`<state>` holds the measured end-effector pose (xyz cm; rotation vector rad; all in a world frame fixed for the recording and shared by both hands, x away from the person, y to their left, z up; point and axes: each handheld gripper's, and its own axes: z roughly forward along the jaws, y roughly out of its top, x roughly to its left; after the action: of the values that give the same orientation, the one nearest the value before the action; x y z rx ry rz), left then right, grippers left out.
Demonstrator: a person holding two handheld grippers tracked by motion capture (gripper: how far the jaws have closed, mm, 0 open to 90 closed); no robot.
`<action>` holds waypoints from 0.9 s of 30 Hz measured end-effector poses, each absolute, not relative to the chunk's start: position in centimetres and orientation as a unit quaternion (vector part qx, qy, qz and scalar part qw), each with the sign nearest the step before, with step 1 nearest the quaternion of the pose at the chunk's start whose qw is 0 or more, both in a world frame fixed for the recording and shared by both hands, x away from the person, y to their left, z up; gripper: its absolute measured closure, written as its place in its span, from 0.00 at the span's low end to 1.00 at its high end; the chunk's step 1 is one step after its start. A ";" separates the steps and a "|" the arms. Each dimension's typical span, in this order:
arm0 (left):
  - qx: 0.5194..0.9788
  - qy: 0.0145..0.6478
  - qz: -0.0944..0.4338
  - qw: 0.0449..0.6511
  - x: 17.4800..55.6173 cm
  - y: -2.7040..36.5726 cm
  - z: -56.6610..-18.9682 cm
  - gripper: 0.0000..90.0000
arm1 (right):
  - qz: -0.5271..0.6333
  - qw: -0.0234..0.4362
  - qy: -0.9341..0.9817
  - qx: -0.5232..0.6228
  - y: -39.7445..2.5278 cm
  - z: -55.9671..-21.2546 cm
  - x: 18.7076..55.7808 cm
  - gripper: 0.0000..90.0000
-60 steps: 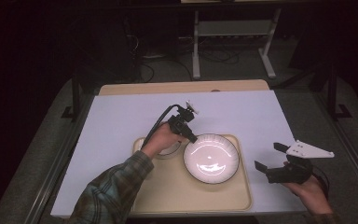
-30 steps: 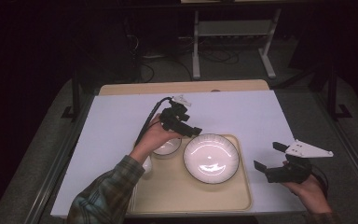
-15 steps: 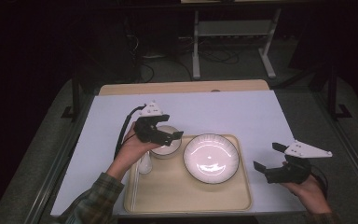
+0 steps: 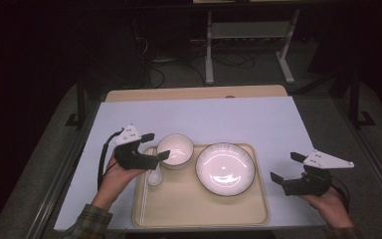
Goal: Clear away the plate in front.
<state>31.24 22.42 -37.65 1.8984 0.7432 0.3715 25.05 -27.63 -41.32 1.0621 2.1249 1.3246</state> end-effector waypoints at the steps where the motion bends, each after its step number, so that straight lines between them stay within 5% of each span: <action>1: 0.786 0.312 0.158 0.510 31.0 22.8 -37.8 0.16 | 0.476 0.209 0.764 0.382 -27.6 -41.3 25.1 0.00; 27: 0.774 0.339 0.200 0.497 26.2 28.5 -41.0 0.16 | 0.473 0.213 0.765 0.382 -27.5 -41.3 25.0 0.00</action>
<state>26.24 28.47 -40.98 1.8732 0.8202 0.4840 24.95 -27.53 -41.28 1.0603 2.1248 1.3125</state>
